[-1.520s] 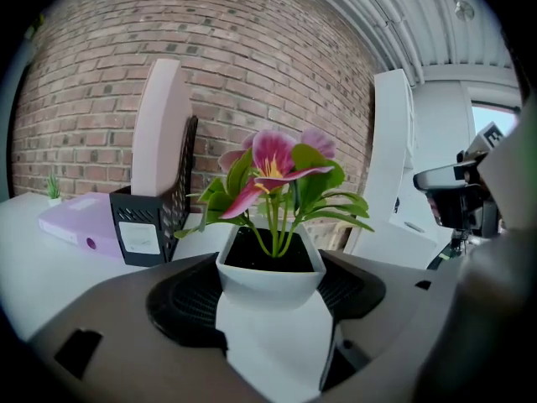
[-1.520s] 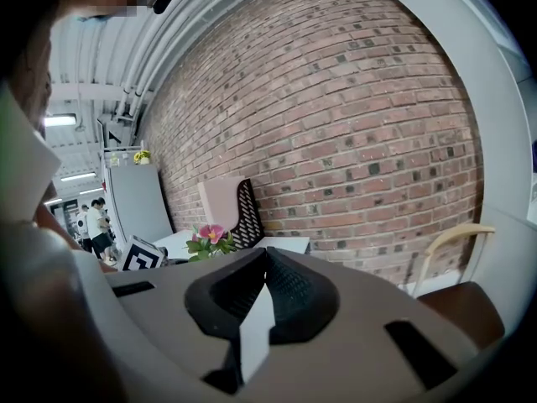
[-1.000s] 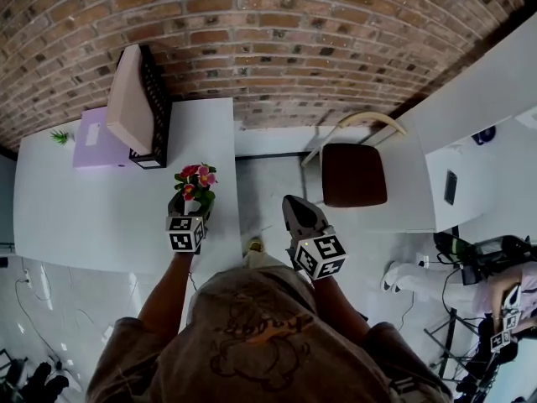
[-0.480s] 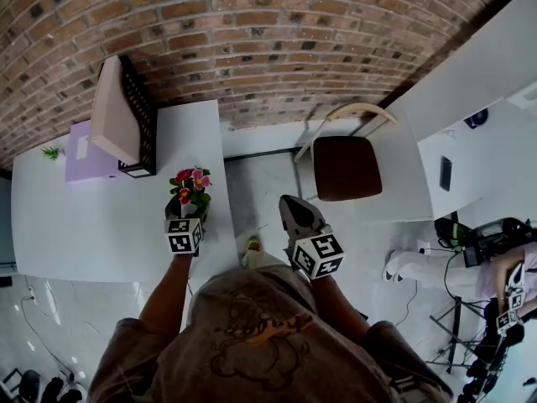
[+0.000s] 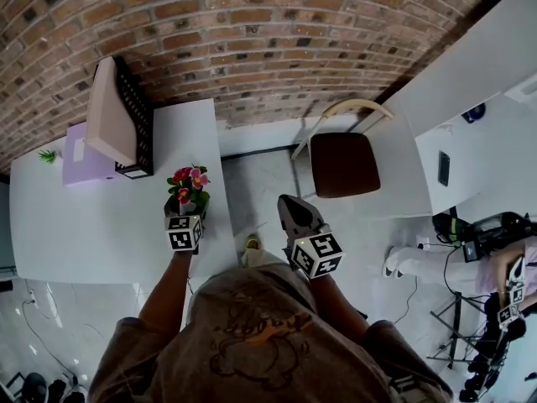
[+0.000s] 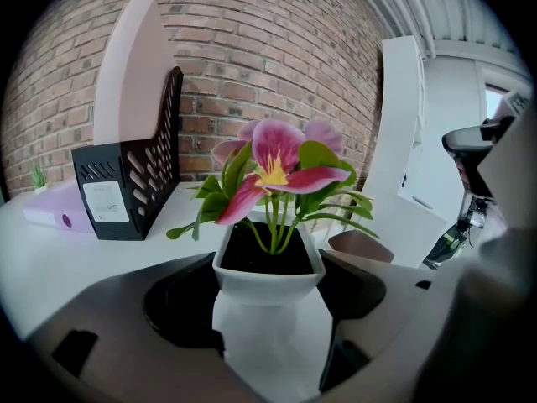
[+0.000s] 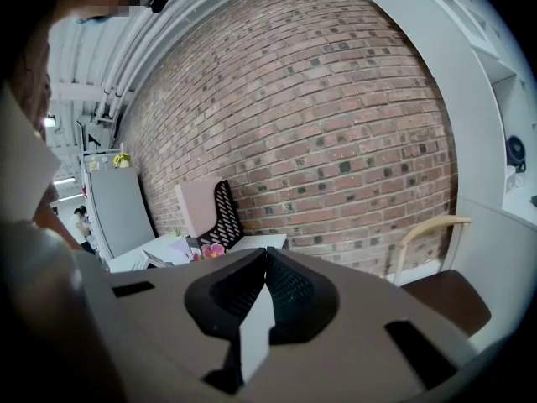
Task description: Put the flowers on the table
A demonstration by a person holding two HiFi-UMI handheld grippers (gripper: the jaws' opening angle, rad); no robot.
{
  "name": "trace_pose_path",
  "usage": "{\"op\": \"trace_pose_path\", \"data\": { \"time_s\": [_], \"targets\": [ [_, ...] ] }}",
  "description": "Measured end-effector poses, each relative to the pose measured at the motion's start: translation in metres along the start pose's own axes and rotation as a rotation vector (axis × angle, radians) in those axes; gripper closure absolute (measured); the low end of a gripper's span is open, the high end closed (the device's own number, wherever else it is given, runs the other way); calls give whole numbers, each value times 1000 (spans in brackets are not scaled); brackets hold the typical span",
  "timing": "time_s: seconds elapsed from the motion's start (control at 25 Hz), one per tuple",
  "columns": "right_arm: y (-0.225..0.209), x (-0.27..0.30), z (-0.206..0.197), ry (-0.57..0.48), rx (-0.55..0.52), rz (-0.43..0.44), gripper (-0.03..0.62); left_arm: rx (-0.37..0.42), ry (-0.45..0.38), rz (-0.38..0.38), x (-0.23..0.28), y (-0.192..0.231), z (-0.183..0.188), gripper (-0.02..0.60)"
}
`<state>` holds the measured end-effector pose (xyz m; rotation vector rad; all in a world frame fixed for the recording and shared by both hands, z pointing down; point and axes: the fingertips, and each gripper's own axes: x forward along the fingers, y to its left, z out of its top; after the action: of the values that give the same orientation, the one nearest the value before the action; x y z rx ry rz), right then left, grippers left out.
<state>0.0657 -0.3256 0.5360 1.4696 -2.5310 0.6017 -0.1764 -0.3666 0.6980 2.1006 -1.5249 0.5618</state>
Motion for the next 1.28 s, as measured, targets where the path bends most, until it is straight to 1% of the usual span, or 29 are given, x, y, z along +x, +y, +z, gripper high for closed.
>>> {"op": "trace_pose_path", "data": {
  "time_s": [0.24, 0.44, 0.64, 0.76, 0.96, 1.28],
  "targets": [
    [4, 6, 2, 8, -12, 21, 591, 17, 28, -11, -1, -2, -3, 221],
    [9, 15, 5, 16, -49, 55, 591, -17, 17, -17, -9, 0, 1, 218],
    [13, 24, 7, 30, -71, 93, 591, -34, -4, -49, -27, -7, 9, 216],
    [21, 32, 10, 39, -95, 130, 591, -51, -25, -59, -40, -7, 16, 216],
    [39, 43, 9, 67, -140, 203, 591, -64, -88, -72, -70, -9, 36, 216],
    [68, 57, 7, 87, -179, 285, 591, -92, -175, -66, -120, -3, 69, 216]
  ]
}}
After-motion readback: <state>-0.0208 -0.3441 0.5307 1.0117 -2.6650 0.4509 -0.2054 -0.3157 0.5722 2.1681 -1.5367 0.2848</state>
